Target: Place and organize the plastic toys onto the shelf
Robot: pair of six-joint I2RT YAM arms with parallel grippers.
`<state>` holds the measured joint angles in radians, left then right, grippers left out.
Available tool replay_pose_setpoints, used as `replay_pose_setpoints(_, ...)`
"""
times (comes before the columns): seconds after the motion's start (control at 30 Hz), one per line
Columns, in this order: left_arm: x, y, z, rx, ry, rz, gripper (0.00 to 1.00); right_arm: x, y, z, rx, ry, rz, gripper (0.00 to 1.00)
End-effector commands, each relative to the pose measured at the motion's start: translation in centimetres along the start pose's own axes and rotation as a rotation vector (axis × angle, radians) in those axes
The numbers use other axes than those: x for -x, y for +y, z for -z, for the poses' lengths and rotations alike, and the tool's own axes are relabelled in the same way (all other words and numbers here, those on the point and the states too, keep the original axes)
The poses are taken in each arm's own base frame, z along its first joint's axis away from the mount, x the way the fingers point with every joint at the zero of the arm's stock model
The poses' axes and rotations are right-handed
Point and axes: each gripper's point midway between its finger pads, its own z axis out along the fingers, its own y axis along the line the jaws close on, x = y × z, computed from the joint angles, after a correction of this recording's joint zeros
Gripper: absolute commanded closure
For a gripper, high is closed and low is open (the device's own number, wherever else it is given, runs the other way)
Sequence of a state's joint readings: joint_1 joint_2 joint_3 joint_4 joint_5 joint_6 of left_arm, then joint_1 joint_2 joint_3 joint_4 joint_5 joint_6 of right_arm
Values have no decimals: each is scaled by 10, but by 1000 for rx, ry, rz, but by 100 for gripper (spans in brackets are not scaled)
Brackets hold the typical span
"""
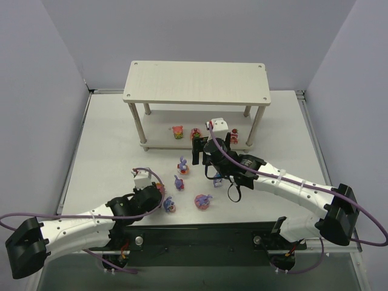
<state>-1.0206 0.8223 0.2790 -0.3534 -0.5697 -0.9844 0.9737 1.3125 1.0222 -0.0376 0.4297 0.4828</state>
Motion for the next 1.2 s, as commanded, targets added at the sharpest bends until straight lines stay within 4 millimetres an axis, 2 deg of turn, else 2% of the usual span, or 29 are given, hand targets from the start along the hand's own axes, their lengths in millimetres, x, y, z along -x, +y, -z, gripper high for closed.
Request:
replay_pose_setpoints(0.0, 10, -7, 0, -23, -47, 51, 100, 15, -8, 7, -19, -49, -37, 24)
replay_pose_setpoints(0.4, 8, -6, -1, -34, -55, 60, 100, 17, -9, 7, -22, -55, -41, 24)
replay_pose_setpoints(0.6, 14, -14, -1, -80, -80, 63, 100, 17, -11, 6, -29, -54, -38, 24)
replay_pose_setpoints(0.83, 30, -13, 2, -84, -159, 75, 100, 17, -12, 6, -32, -54, -40, 24)
replay_pose_setpoints(1.17, 67, -19, 2, -116, -228, 96, 100, 19, -16, 8, -37, -62, -45, 24)
